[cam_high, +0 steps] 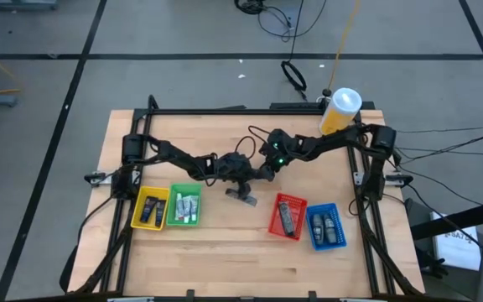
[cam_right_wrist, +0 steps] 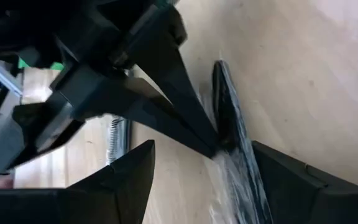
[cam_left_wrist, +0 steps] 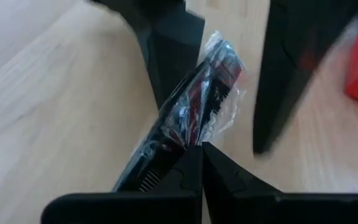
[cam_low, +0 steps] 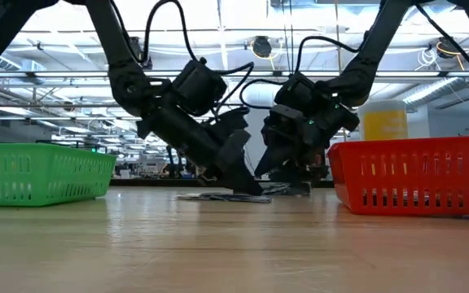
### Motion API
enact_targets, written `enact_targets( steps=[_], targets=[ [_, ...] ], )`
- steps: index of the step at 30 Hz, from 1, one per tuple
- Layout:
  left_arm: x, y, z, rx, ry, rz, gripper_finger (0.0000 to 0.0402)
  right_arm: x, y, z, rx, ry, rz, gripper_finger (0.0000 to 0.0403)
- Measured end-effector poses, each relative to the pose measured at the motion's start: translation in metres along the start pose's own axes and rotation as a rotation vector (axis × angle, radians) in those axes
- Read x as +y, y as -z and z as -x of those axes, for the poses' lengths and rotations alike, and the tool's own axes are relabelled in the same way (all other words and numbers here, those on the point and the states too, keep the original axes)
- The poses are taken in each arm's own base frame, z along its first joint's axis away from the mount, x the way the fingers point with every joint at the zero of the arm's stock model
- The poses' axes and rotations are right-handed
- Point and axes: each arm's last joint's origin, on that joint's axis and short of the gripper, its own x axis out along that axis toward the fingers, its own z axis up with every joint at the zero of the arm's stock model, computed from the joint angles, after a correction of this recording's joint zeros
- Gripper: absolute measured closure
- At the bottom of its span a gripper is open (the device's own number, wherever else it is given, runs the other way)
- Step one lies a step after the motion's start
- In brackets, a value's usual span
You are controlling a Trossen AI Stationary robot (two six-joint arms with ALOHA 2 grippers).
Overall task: Pick & Place Travel size toiletries
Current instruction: Put the black comb into the red bin
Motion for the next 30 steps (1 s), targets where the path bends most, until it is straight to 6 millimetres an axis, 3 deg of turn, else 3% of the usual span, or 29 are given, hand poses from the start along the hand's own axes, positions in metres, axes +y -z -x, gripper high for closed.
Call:
enact_targets(
  steps=[8, 13, 16, 18, 23, 30],
  targets=[
    [0.002, -0.002, -0.010, -0.011, -0.029, 0.001, 0.0399, -0.001, 0.003, -0.001, 0.028, -0.022, 0.029, 0.0195],
    [0.000, -0.003, -0.008, -0.013, -0.027, -0.004, 0.0399, -0.001, 0.003, -0.001, 0.021, 0.009, 0.055, 0.0290],
    [-0.002, -0.006, -0.004, -0.001, 0.009, -0.032, 0.0400, 0.002, 0.004, 0.006, 0.016, 0.072, 0.069, 0.0366],
    [-0.006, -0.012, 0.004, 0.008, 0.038, -0.043, 0.0395, 0.007, 0.003, 0.014, 0.006, 0.123, 0.083, 0.0391],
    [-0.023, -0.018, 0.031, 0.092, -0.004, -0.066, 0.0382, 0.033, 0.002, 0.049, -0.069, 0.338, 0.109, 0.0390],
    [-0.052, -0.030, 0.068, 0.029, -0.253, -0.180, 0.0381, 0.103, 0.028, 0.094, -0.159, 0.415, 0.084, 0.0393]
  ],
)
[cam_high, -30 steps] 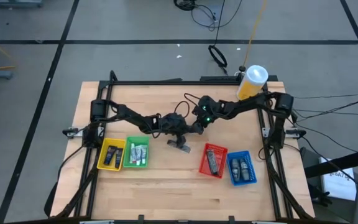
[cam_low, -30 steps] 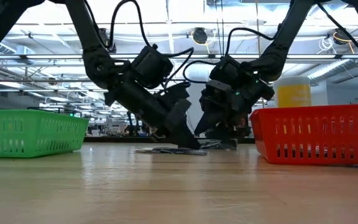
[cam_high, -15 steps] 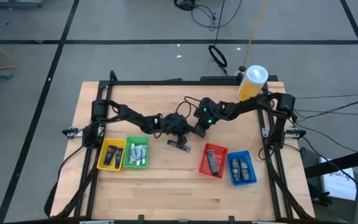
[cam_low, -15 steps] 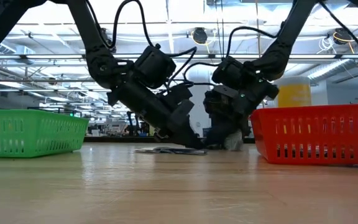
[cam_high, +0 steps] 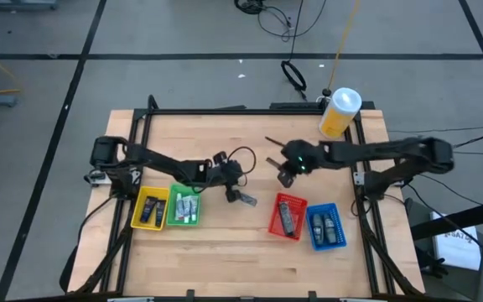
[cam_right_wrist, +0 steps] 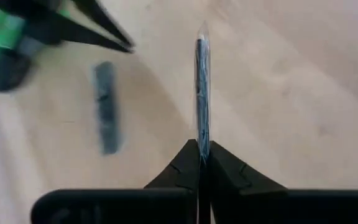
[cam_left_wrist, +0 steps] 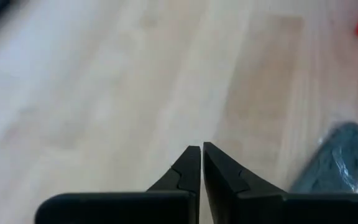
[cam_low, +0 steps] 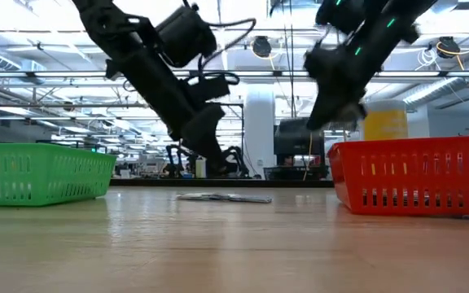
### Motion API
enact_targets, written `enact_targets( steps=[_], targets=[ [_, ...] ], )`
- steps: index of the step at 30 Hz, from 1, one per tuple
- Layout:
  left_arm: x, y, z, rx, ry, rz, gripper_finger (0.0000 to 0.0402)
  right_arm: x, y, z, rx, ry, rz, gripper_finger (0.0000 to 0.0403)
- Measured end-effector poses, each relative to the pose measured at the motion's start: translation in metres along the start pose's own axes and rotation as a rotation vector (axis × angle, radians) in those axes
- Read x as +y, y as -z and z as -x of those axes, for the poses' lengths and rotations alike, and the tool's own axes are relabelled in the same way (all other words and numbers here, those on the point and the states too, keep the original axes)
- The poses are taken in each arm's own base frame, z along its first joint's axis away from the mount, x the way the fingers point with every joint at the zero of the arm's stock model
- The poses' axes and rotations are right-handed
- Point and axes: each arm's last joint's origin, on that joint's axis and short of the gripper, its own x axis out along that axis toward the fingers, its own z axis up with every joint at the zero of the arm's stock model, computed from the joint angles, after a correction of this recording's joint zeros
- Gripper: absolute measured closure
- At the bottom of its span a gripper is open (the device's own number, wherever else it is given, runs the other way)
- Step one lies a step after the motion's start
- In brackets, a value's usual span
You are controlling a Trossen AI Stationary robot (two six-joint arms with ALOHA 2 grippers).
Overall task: Pick & Place Travel size toiletries
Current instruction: Put the black comb into the red bin
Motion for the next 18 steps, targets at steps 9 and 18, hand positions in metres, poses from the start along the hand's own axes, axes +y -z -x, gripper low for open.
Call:
enact_targets(
  steps=[9, 18],
  targets=[
    [-0.017, -0.001, 0.010, -0.044, -0.075, -0.075, 0.0380, 0.063, 0.046, 0.058, -0.130, -0.057, -0.285, 0.0396],
    [-0.017, -0.001, 0.011, -0.043, -0.073, -0.079, 0.0380, 0.107, 0.109, 0.054, -0.146, -0.041, -0.504, 0.0397]
  ],
)
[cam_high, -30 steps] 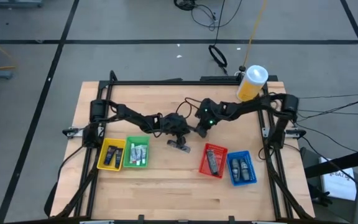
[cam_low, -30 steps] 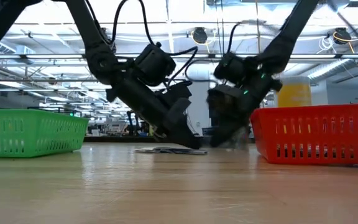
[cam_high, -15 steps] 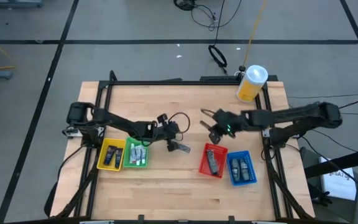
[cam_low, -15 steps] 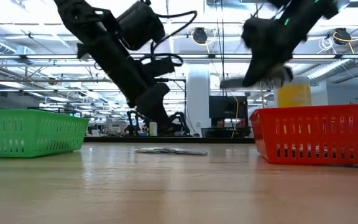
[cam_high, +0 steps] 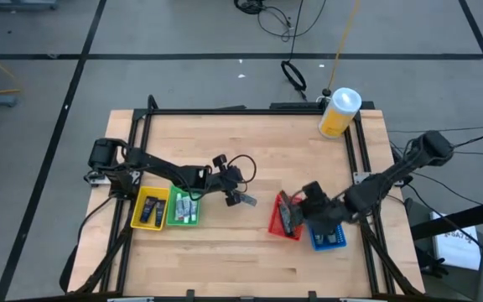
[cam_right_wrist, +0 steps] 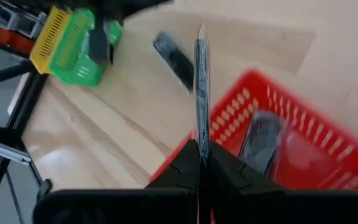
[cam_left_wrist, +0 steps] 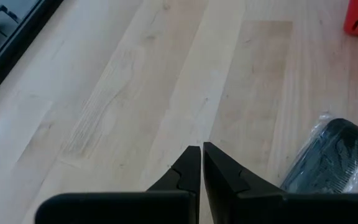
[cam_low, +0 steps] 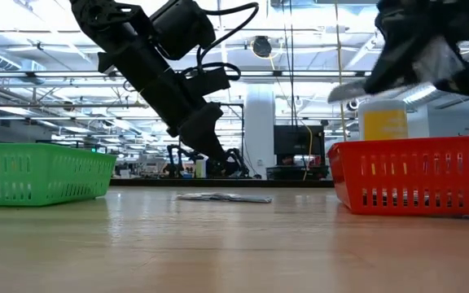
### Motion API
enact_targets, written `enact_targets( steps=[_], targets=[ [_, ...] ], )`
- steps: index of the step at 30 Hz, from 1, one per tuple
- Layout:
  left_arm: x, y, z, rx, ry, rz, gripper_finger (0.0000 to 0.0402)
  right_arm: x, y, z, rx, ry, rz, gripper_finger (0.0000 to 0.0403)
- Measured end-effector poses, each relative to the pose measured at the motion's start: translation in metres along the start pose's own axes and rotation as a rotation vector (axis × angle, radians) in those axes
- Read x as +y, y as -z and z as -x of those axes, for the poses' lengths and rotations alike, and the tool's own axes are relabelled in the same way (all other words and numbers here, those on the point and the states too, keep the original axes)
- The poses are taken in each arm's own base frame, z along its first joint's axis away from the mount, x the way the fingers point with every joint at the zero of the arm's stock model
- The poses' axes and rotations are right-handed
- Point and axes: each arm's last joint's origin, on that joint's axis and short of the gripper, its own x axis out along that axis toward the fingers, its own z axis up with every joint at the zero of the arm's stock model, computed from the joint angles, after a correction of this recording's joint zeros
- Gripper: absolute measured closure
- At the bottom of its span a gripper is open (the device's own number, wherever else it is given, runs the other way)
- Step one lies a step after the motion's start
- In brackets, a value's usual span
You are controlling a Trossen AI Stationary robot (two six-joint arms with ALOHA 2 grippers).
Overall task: Pick & Place Travel size toiletries
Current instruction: Put the black comb into the red bin
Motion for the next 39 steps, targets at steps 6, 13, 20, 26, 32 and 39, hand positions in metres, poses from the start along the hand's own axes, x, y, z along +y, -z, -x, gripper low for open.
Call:
enact_targets(
  steps=[6, 13, 20, 26, 32, 39],
  targets=[
    [0.000, -0.001, 0.000, -0.002, 0.000, 0.002, 0.0380, -0.004, 0.025, -0.021, 0.024, 0.073, -0.040, 0.0383],
    [0.000, -0.001, 0.000, -0.003, 0.001, 0.007, 0.0380, -0.007, 0.030, -0.032, 0.038, 0.114, -0.046, 0.0309],
    [-0.001, -0.001, 0.000, -0.003, 0.013, 0.007, 0.0380, -0.005, 0.024, -0.026, 0.042, 0.094, 0.025, 0.0231],
    [-0.002, -0.001, 0.003, 0.005, 0.031, -0.009, 0.0380, 0.002, 0.005, 0.000, -0.027, -0.013, 0.160, 0.0222],
    [0.000, -0.004, 0.020, 0.039, 0.068, -0.056, 0.0380, 0.024, -0.011, 0.007, -0.175, -0.178, 0.463, 0.0235],
    [0.002, 0.001, 0.019, 0.107, 0.374, -0.118, 0.0380, 0.025, -0.039, -0.028, -0.060, -0.221, 0.597, 0.0239]
  ],
)
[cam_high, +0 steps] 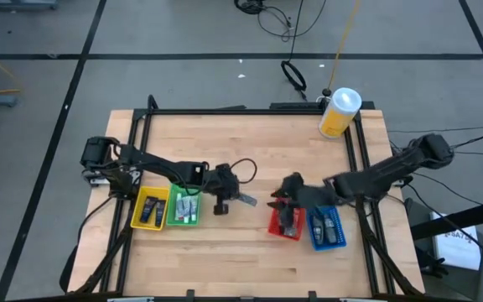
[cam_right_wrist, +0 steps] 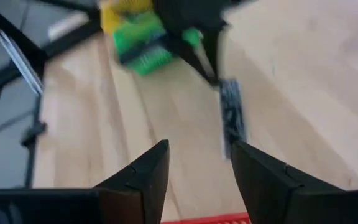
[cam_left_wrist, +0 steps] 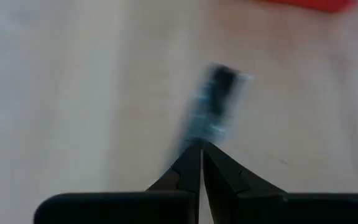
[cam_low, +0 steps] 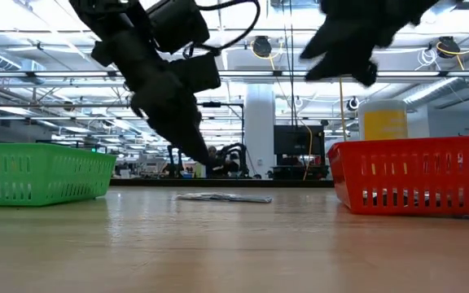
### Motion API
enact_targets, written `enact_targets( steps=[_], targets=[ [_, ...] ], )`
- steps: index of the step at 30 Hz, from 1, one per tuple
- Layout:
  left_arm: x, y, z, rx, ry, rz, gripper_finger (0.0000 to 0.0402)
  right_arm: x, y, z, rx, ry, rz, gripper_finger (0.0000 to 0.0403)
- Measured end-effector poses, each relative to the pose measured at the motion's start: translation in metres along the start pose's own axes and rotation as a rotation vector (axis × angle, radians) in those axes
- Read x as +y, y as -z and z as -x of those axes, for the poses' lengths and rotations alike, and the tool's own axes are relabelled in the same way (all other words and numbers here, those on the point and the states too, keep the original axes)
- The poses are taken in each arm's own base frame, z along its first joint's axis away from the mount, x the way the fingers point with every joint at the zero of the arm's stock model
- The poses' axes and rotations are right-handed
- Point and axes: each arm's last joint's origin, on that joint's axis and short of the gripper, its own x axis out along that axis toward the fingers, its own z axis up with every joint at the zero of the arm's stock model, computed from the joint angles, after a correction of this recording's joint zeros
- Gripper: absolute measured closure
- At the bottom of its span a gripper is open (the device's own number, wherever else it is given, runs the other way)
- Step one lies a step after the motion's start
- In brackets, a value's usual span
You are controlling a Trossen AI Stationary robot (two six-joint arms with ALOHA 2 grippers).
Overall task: Pick & Place Travel size toiletries
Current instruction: Put the black comb into the red bin
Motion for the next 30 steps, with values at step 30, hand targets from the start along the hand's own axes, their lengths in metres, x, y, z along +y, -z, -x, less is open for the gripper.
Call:
enact_targets(
  steps=[30],
  targets=[
    [-0.020, 0.022, -0.061, 0.010, -0.022, 0.235, 0.0398, -0.126, 0.008, -0.153, 0.382, -0.265, -0.096, 0.0170]
  ],
)
